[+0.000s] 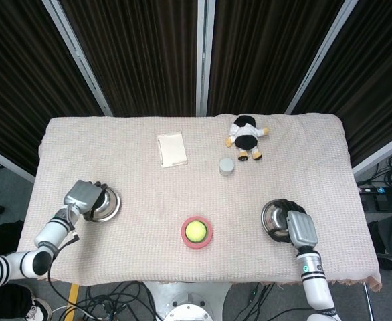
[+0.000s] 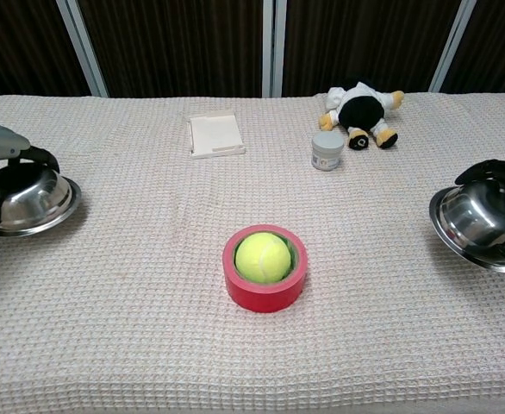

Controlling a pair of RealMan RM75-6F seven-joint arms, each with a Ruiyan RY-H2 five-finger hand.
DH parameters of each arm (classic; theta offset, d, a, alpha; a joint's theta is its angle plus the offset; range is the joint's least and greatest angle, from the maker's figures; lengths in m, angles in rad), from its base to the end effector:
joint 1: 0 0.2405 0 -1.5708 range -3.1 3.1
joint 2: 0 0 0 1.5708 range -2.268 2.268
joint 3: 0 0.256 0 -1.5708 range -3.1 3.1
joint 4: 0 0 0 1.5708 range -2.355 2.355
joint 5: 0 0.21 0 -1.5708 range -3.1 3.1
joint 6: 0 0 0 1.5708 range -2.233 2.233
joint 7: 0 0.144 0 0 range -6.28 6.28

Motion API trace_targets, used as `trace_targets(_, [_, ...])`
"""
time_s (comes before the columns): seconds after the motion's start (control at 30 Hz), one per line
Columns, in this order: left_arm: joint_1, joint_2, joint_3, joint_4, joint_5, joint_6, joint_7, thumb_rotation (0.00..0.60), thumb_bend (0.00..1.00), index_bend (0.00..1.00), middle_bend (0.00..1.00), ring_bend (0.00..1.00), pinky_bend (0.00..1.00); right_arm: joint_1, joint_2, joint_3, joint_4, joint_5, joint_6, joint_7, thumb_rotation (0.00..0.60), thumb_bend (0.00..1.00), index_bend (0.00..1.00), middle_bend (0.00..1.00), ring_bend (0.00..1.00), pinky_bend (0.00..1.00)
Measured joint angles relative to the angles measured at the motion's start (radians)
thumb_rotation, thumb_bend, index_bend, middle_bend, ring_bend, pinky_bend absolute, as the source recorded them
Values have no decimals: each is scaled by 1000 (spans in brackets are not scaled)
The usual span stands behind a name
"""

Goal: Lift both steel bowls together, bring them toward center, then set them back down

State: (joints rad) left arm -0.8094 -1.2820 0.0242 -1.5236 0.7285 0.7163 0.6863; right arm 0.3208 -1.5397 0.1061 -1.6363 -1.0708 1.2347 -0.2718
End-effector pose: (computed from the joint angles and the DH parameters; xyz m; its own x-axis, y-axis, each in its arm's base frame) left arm -0.2480 0.3403 0.0345 0.7348 0.4949 0.4639 0.6514 -0.3241 -0.6861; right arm -0.2497 -0.2371 0.0030 0.1477 -0.2760 0.9497 -0.9785 0.0991 0.1810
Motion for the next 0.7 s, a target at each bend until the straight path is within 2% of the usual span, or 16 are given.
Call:
trace_targets(0.03, [1, -1, 0, -1, 6, 1, -9, 600, 147, 54, 165, 177, 324, 2, -1, 0, 2, 3, -7, 0, 600, 229, 194, 193, 142, 260])
trace_targets(0.1, [8, -6, -4, 0, 36, 10, -37, 600, 105, 7, 63, 128, 286, 6, 2, -1, 2, 7, -29, 2, 600, 103, 37, 65, 32, 119])
trace_targets(0.17, [19, -11, -9, 4, 79, 22, -74, 600, 70, 0, 5, 97, 258, 10, 11, -3, -1, 5, -49, 7, 600, 19, 0, 3, 0, 16])
trace_targets(0.2, [27, -13, -12, 6, 114, 29, -105, 600, 62, 0, 0, 87, 246, 10, 15, -4, -1, -2, -55, 12, 600, 5, 0, 0, 0, 2])
trace_targets(0.4, [63, 6, -15, 6, 249, 46, -228, 600, 56, 0, 0, 39, 186, 1, 18, -4, 12, -66, -30, 72, 600, 0, 0, 0, 0, 0])
trace_targets(0.57, [80, 26, -13, -23, 244, 89, -230, 600, 50, 0, 0, 4, 149, -11, 24, -3, 14, -110, -2, 111, 600, 0, 0, 0, 0, 0])
trace_targets(0.7, [130, 31, -23, -53, 255, 211, -253, 600, 39, 0, 0, 3, 139, -30, 25, -3, 38, -182, 68, 141, 600, 0, 0, 0, 0, 0])
